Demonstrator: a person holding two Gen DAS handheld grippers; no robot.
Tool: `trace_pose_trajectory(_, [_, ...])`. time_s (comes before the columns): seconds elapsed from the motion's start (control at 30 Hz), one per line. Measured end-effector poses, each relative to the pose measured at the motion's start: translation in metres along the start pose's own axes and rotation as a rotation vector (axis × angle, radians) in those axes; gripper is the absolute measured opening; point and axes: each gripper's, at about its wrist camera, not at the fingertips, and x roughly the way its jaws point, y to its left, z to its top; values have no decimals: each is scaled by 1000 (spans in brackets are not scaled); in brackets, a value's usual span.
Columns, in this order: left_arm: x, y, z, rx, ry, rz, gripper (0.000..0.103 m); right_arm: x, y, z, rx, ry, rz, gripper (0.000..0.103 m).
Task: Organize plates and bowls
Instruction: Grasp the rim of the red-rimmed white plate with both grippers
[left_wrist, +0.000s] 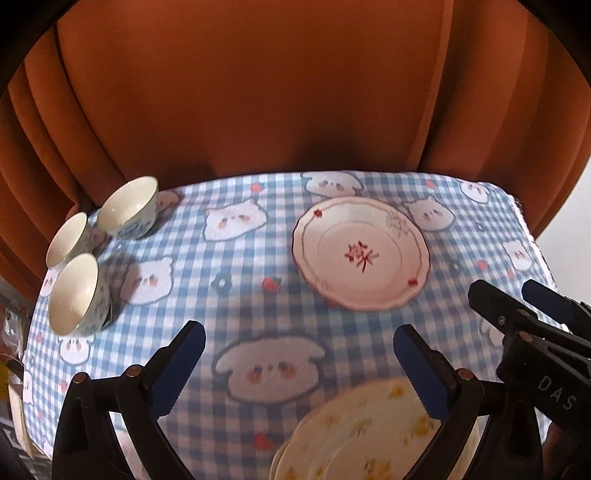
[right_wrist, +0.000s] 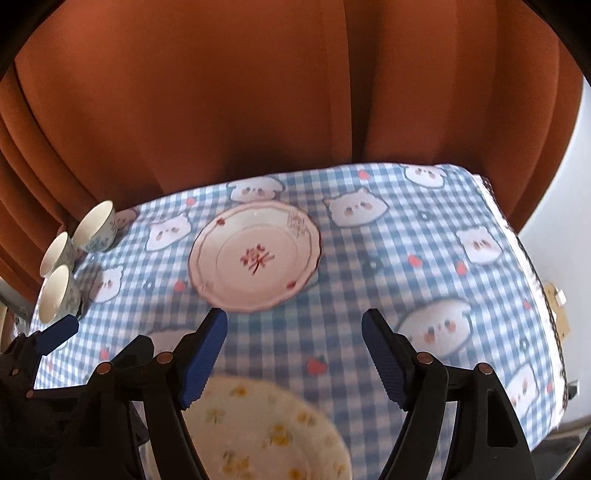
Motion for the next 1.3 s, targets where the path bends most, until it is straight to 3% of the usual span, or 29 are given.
trace_pose_trajectory(0.53, [95, -19, 50, -76, 11, 65, 97, 103, -25, 65, -4, 9, 23, 78])
trace_pose_trajectory(0.8, [143, -13, 62, -114, 78, 35, 88, 150, -20, 72, 14, 60, 21, 77])
trace_pose_trajectory(0.97, [159, -17, 64, -86, 92, 42, 82, 176, -18, 71, 28, 94, 29, 64])
trace_pose_trajectory(1.07, [166, -17, 65, -78, 119, 19, 71, 184, -17, 70, 32, 110, 44, 55])
trace_pose_trajectory(1.3, [166, -14, 66, -74, 156, 9, 66, 187, -13, 68, 20, 117, 27, 54])
